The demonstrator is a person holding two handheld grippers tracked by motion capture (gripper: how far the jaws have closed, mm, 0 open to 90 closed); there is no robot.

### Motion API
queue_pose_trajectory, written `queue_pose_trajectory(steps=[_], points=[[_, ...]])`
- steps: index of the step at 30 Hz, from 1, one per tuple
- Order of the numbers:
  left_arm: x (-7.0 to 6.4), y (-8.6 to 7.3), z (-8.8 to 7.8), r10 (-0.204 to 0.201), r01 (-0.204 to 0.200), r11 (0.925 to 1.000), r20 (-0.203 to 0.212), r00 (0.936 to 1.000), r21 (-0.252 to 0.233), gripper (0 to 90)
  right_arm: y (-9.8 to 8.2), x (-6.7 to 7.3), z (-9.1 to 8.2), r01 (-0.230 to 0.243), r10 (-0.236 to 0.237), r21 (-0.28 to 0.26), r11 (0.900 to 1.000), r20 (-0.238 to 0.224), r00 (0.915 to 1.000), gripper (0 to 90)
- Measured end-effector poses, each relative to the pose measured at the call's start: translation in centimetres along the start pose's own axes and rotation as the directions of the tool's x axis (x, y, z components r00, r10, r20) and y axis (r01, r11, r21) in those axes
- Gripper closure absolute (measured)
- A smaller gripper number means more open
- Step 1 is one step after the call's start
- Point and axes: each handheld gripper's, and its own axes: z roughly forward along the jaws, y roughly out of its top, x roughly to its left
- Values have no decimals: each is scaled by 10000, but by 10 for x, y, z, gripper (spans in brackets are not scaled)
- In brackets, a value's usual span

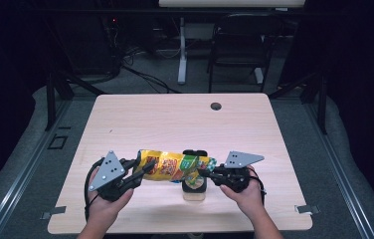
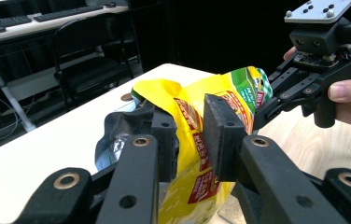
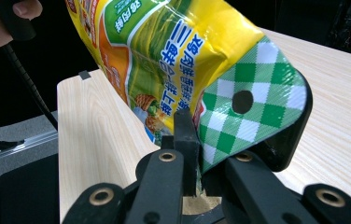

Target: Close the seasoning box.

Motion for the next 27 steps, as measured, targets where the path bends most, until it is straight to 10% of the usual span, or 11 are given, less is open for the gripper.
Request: queue_pose_trajectory(steps=[27], points=[[-4,2,2,274,-274,9996,-67,9996,-17,815,0,-3,-6,-38,40,-133,9999,147,9999,869]])
